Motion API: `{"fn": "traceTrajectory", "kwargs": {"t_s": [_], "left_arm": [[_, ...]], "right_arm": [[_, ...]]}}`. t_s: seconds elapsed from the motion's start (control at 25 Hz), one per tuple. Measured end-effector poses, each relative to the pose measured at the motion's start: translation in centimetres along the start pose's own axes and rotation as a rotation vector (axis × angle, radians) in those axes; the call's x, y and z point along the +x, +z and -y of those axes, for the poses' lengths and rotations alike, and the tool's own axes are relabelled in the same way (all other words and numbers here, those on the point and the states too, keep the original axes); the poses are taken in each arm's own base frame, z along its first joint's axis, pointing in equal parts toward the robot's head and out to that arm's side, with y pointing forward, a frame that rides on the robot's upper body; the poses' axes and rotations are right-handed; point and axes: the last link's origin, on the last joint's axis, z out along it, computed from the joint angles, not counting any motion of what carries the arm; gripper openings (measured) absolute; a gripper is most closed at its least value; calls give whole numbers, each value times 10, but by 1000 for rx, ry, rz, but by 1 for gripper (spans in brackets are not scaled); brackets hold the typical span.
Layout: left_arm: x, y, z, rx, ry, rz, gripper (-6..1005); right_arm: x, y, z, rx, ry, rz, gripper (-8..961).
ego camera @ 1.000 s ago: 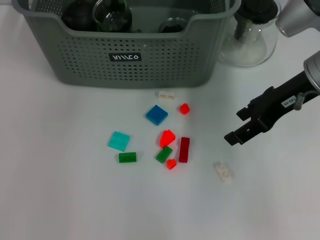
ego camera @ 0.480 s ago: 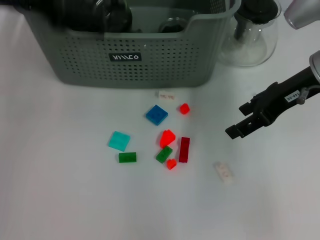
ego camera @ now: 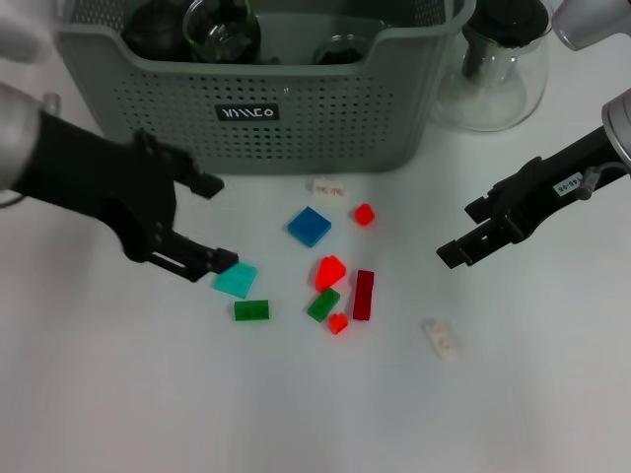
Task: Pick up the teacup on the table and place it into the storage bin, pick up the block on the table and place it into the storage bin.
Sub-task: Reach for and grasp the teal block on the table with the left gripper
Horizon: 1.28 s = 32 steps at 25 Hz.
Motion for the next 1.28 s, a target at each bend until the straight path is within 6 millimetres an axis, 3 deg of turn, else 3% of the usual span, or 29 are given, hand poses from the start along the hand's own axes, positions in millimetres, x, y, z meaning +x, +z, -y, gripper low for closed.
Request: {"fn": "traceTrajectory", "kwargs": {"t_s": [0.2, 0.56, 0.88, 1.28], "left_arm": [[17, 37, 8, 43, -168, 165, 830], [36, 60, 8, 103, -434, 326, 828], [33, 88, 19, 148, -625, 445, 828], [33, 102, 28, 247, -702, 493, 827]], "right_arm": [[0, 1, -1, -4, 5, -3, 897], [0, 2, -1, 14, -18, -37, 897], [-11, 9, -9, 19, -141, -91, 897], [-28, 10, -16, 21, -266, -116, 897]]}}
